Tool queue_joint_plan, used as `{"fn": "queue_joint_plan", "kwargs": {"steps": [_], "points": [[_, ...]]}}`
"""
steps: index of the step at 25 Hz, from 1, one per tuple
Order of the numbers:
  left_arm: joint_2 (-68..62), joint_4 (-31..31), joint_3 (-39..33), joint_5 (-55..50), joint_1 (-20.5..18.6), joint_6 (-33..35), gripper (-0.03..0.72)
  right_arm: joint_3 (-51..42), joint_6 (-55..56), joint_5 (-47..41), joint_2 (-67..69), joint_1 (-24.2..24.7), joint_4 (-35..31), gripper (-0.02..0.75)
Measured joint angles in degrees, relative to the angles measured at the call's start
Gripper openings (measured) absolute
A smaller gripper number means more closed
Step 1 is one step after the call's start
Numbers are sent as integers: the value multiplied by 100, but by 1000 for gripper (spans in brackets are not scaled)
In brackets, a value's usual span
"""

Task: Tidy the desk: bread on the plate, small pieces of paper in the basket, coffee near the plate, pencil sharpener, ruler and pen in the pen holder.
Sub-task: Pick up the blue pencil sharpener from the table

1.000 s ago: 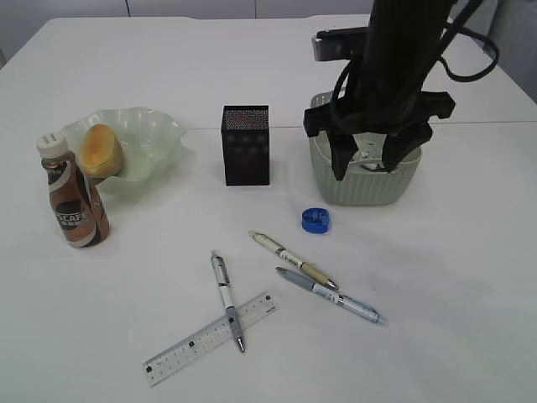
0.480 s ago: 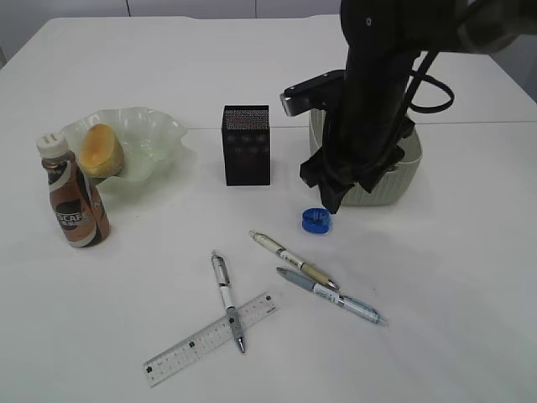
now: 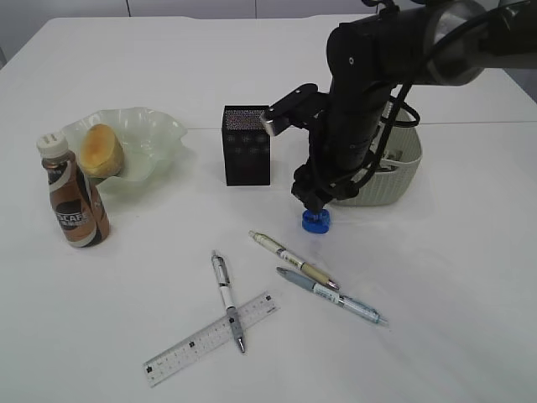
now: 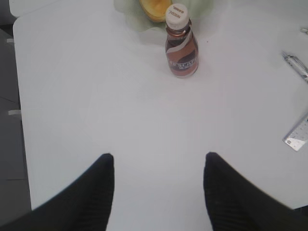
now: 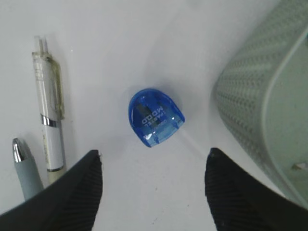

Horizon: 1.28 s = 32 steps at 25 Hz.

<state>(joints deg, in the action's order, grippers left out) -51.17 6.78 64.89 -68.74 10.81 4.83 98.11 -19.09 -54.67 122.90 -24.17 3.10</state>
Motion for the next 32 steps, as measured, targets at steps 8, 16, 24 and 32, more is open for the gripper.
{"fn": "queue_joint_plan", "kwargs": {"steps": [8, 16, 24, 32], "points": [[0, 0, 0, 0, 0, -2, 434, 0, -216, 212, 180, 0, 0, 491], [0, 0, 0, 0, 0, -2, 434, 0, -214, 434, 339, 0, 10, 491], [0, 10, 0, 0, 0, -2, 434, 0, -218, 603, 455, 0, 126, 491], [0, 10, 0, 0, 0, -2, 434, 0, -228, 735, 560, 0, 126, 491]]}}
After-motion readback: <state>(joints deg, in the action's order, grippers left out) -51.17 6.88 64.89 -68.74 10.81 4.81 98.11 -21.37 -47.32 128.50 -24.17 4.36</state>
